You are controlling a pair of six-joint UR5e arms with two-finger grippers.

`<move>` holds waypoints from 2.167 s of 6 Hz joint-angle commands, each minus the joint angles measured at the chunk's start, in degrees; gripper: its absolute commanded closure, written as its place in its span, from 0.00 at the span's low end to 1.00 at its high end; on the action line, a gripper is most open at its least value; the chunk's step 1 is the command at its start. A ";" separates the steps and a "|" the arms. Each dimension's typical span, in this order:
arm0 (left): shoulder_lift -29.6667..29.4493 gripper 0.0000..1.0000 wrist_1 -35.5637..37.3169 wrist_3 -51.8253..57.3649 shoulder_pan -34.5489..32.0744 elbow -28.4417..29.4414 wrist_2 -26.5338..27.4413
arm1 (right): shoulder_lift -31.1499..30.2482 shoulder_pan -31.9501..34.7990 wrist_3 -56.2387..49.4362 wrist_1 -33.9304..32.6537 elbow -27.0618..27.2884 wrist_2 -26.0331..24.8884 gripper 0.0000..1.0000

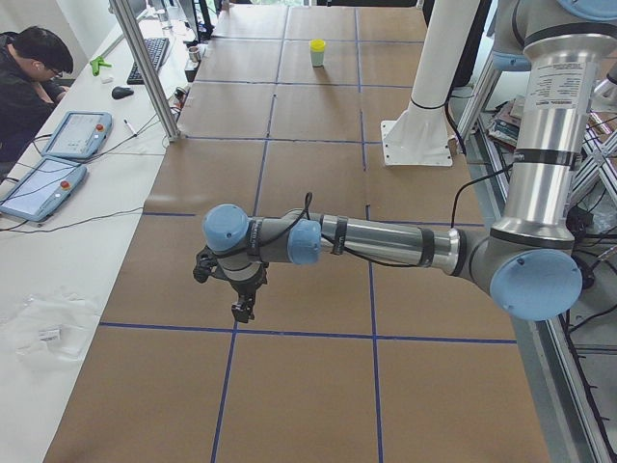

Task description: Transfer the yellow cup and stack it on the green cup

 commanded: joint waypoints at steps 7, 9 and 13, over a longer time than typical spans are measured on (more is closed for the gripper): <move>8.73 0.00 -2.45 -0.49 -3.27 -5.98 1.50 | -0.13 0.00 0.02 0.00 -0.09 0.17 0.00; 9.61 0.00 -2.45 -0.49 -3.27 -5.99 1.50 | -0.13 0.00 -0.06 0.27 -1.05 0.08 0.00; 10.05 0.00 -2.45 -0.41 -3.27 -5.99 1.50 | -0.13 0.00 0.02 0.27 -1.06 0.17 0.00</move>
